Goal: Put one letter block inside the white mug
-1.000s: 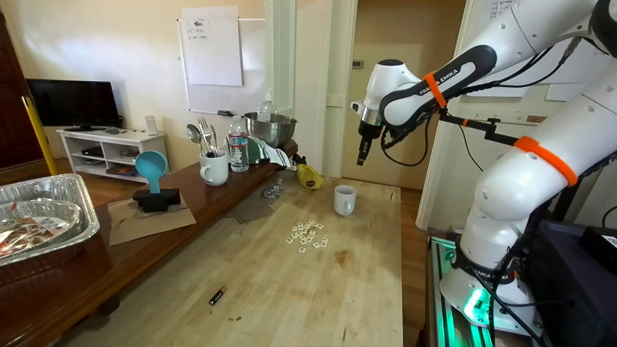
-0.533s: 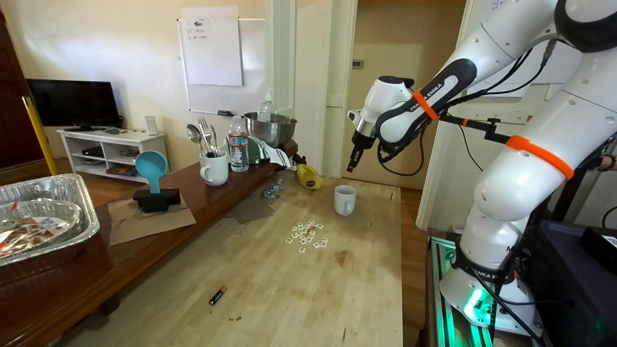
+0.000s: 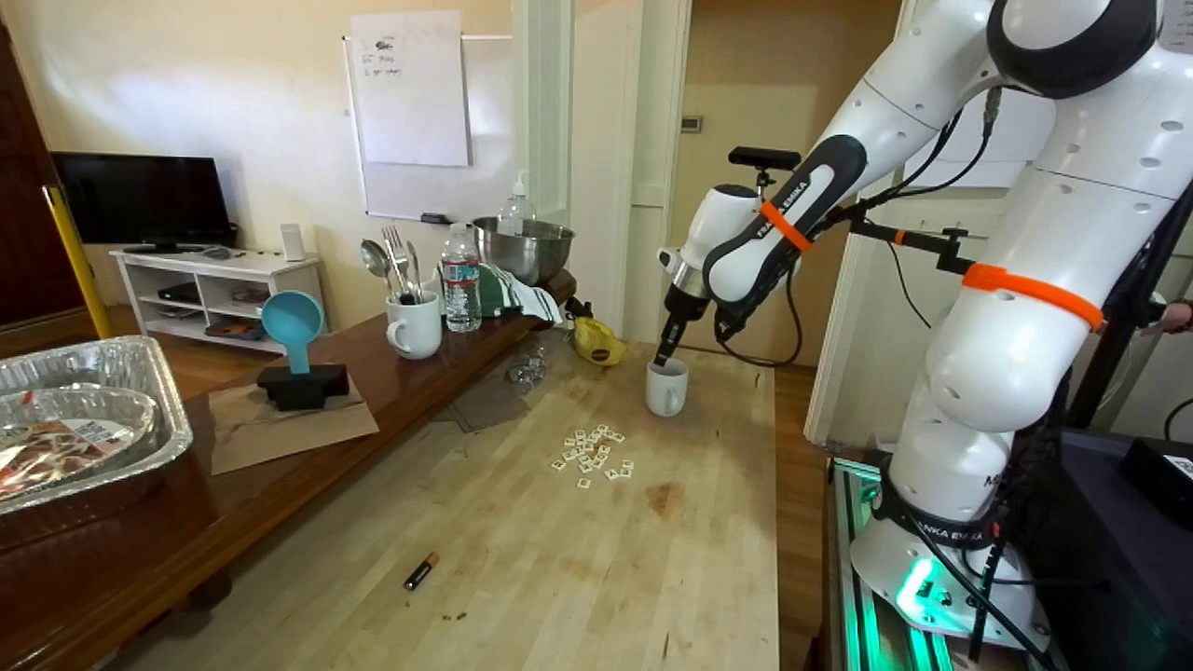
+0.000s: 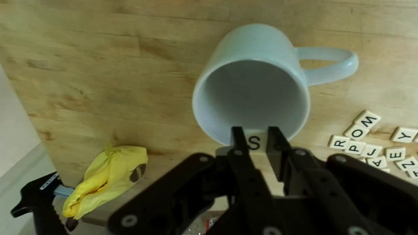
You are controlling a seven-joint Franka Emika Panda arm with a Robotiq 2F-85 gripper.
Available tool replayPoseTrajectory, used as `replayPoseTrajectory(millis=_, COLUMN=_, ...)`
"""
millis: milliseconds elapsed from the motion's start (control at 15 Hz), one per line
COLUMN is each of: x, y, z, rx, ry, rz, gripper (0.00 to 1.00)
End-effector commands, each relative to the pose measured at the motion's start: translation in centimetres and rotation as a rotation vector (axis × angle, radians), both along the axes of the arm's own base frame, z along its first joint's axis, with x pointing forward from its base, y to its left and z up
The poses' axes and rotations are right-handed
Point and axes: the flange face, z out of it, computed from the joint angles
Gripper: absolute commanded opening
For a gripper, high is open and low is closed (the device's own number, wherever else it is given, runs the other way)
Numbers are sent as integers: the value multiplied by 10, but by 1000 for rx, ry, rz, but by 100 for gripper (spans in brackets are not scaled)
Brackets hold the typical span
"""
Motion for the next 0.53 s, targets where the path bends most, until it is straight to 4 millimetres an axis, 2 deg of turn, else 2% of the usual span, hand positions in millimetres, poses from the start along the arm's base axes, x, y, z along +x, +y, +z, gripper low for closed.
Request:
replayPoseTrajectory(millis=0, x=1, y=3, z=-12, rx=39, ry=19, rz=2, gripper=47)
replayPoseTrajectory(millis=67, x=1, y=2, z=-12, rx=42, ry=25, rz=-3, gripper=47)
replayPoseTrajectory(millis=467, x=1, y=3, z=15, rx=38, ry=30, rz=-23, gripper=92)
